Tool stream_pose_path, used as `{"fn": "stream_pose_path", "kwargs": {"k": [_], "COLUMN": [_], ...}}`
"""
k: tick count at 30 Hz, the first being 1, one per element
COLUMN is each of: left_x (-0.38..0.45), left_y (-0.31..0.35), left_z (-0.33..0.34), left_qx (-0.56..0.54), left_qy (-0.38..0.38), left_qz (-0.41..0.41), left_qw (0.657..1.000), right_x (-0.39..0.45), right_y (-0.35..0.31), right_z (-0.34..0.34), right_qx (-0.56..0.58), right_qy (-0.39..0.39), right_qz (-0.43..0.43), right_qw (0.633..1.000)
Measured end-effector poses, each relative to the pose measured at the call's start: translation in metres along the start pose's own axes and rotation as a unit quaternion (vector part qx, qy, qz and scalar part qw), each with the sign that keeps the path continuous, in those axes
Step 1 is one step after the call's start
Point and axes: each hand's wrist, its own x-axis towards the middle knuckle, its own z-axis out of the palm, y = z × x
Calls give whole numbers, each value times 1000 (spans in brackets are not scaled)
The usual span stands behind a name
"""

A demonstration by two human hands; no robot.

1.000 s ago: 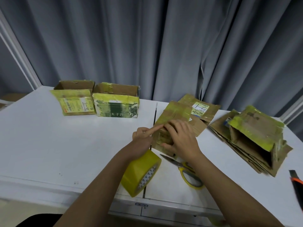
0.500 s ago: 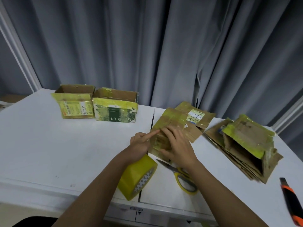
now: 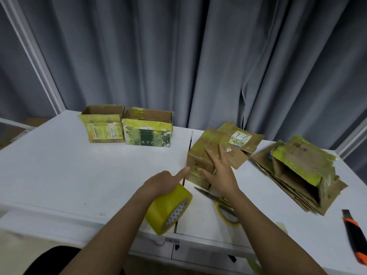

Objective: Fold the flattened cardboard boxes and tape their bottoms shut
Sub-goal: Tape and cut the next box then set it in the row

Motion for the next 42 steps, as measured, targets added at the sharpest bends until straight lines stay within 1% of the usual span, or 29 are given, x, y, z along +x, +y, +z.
{"fn": "stream_pose_path", "kwargs": {"k": [2, 4, 5, 6, 7, 8, 9, 10, 11, 12, 13, 14, 16, 18, 20, 21, 23, 24, 25, 26, 27, 28, 29, 30, 31, 34, 36, 40, 42], "left_x": [-7, -12, -13, -13, -13, -13, -13, -13, -9, -2, 4, 7, 19, 23, 17, 13, 9, 5, -1, -9, -15, -17, -19, -20, -21, -24, -27, -29, -32], "left_y": [-6, -15, -19, -21, -21, -19, -17, -16, -19, -25, -33, -41, -57, -60, -55, -50, -39, -31, -21, -7, 7, 20, 31, 39, 44, 45, 42, 36, 34], "left_z": [-7, -9, -9, -11, -12, -14, -14, -12, -8, 0, 8, 16, 32, 46, 53, 51, 43, 38, 33, 28, 24, 21, 21, 24, 25, 25, 21, 7, 1], "left_qx": [-65, -131, -166, -186, -179, -144, -79, 6, 90, 160, 213, 245, 256, 271, 293, 289, 196, 124, 37, -42, -102, -152, -190, -212, -223, -228, -223, -178, -203], "left_qy": [-43, -39, -13, 31, 83, 129, 175, 226, 285, 326, 337, 332, 300, 272, 281, 271, 259, 253, 253, 243, 219, 178, 134, 106, 97, 118, 96, 40, 24], "left_qz": [12, 26, 38, 57, 80, 99, 114, 133, 169, 215, 259, 281, 268, 254, 222, 207, 162, 174, 212, 265, 317, 353, 373, 376, 375, 373, 388, 427, 420], "left_qw": [997, 990, 985, 980, 977, 976, 975, 965, 939, 906, 880, 866, 879, 888, 886, 894, 932, 944, 943, 932, 917, 906, 898, 896, 895, 891, 889, 886, 884], "right_x": [-1, -2, -3, -3, -4, -4, -5, -7, -10, -12, -16, -20, -27, -36, -45, -48, -53, -54, -54, -54, -54, -54, -53, -53, -52, -52, -53, -55, -57], "right_y": [0, 0, 0, 0, -1, -2, -4, -6, -8, -10, -12, -13, -14, -12, -10, -9, -9, -9, -9, -11, -13, -16, -19, -23, -25, -27, -28, -41, -45], "right_z": [-1, -1, -2, -2, -3, -5, -7, -9, -12, -15, -18, -22, -28, -32, -35, -37, -43, -47, -50, -53, -56, -58, -61, -62, -64, -70, -78, -91, -98], "right_qx": [20, 37, 44, 53, 62, 70, 76, 81, 89, 98, 106, 114, 130, 147, 160, 163, 165, 164, 164, 164, 163, 162, 159, 155, 150, 139, 130, 112, 115], "right_qy": [5, 10, 13, 20, 28, 38, 47, 55, 60, 64, 65, 64, 60, 55, 51, 50, 38, 29, 19, 10, 4, 1, -3, -7, -8, -13, -21, -41, -70], "right_qz": [7, 21, 28, 33, 37, 38, 38, 36, 32, 28, 26, 25, 22, 21, 18, 18, 24, 25, 22, 17, 8, 0, -10, -17, -25, -38, -31, -22, -25], "right_qw": [1000, 999, 999, 998, 997, 996, 995, 995, 994, 993, 992, 991, 989, 987, 986, 985, 985, 986, 986, 986, 987, 987, 987, 988, 988, 989, 991, 993, 991]}}
